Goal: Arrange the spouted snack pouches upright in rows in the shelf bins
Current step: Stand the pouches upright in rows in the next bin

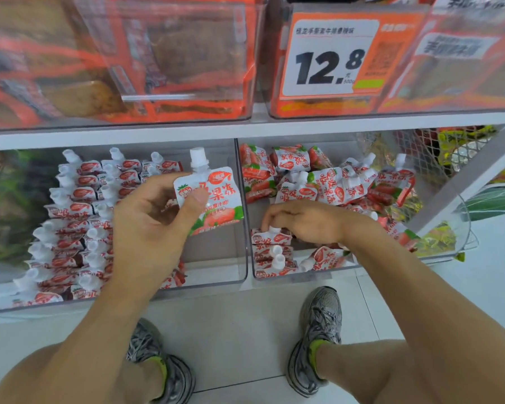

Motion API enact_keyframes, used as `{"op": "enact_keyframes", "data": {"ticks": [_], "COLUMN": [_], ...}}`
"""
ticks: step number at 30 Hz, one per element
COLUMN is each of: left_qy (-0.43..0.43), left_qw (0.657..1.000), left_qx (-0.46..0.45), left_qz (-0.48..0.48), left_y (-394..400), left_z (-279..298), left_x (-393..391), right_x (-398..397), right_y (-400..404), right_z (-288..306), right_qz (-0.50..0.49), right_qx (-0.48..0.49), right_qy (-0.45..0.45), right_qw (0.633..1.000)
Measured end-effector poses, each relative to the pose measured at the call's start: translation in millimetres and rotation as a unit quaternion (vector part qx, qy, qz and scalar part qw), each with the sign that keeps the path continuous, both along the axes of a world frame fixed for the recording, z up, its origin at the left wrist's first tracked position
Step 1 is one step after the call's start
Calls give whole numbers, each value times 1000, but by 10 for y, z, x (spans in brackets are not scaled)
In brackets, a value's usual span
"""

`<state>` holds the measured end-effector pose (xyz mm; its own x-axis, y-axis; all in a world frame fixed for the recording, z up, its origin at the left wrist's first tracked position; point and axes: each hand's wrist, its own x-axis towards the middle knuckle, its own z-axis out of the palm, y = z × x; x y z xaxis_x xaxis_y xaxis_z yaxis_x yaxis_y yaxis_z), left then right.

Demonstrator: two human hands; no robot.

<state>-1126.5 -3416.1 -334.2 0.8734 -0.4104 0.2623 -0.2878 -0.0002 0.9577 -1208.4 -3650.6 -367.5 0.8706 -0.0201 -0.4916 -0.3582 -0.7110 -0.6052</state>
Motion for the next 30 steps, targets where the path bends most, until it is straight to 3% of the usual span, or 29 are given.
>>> {"op": "enact_keyframes", "data": {"ticks": [3,6,10,12,16,18,20,22,24,30], "left_qy": [-34,-79,-107,-138,-224,-160,-87,-48,-63,-41], "left_qw": [998,995,991,986,955,957,964,970,969,971], "left_qx": [-44,-51,-31,8,188,240,253,237,236,225], "left_qz": [8,-27,-77,-98,-53,11,14,-28,-46,-66], "left_y": [-142,-311,-553,-640,-595,-448,-341,-304,-298,-234], "left_z": [38,4,-64,-77,-78,-142,-250,-346,-361,-411], "left_x": [-203,-329,-360,-335,-201,-184,-236,-309,-333,-274], "right_x": [-90,-232,-417,-455,-388,-313,-204,-84,10,149], "right_y": [-56,-92,-94,-55,35,42,43,31,-2,-17], "right_z": [-67,-64,67,155,160,100,53,-5,-87,-41], "right_qz": [-21,-55,-115,-122,-176,-218,-247,-191,-92,20], "right_qx": [35,48,240,281,87,39,43,-16,-112,-215], "right_qy": [5,-120,-273,-328,-383,-394,-373,-303,-263,-237], "right_qw": [999,990,924,893,902,892,893,933,954,947]}}
